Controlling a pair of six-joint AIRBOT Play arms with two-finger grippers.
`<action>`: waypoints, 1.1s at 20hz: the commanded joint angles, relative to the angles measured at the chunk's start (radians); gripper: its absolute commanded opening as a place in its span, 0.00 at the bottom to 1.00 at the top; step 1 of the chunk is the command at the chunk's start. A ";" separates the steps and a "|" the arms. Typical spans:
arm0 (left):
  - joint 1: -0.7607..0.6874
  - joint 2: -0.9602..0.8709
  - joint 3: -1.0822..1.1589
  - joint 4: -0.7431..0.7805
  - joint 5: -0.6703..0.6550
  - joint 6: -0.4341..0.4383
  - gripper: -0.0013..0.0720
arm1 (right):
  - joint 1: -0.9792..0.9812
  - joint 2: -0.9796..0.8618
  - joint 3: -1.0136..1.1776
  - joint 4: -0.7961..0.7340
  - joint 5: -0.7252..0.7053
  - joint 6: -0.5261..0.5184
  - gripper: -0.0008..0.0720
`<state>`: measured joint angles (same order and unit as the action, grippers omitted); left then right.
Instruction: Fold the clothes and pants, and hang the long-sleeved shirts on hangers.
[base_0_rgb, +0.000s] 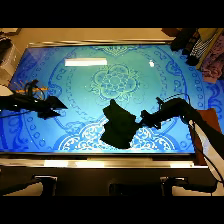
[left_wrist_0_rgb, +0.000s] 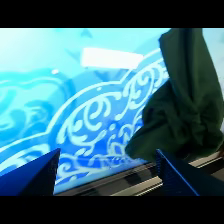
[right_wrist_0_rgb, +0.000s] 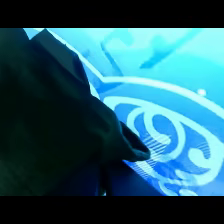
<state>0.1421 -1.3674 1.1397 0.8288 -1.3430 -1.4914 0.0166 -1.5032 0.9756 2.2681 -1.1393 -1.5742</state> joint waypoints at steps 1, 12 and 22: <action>-0.156 -0.059 -0.114 -0.140 0.231 0.053 0.94 | 0.001 0.011 -0.002 0.004 0.005 0.003 0.05; -0.523 -0.365 0.047 -0.326 0.649 0.080 0.94 | 0.001 0.206 -0.002 -0.042 -0.119 0.008 0.05; -0.534 -0.508 0.309 -0.406 0.475 0.109 0.04 | 0.000 0.302 0.000 -0.041 -0.085 0.018 0.05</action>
<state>-0.4061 -1.8637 1.3834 0.4282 -0.7876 -1.3987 0.0166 -1.2339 0.9741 2.2265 -1.2526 -1.5558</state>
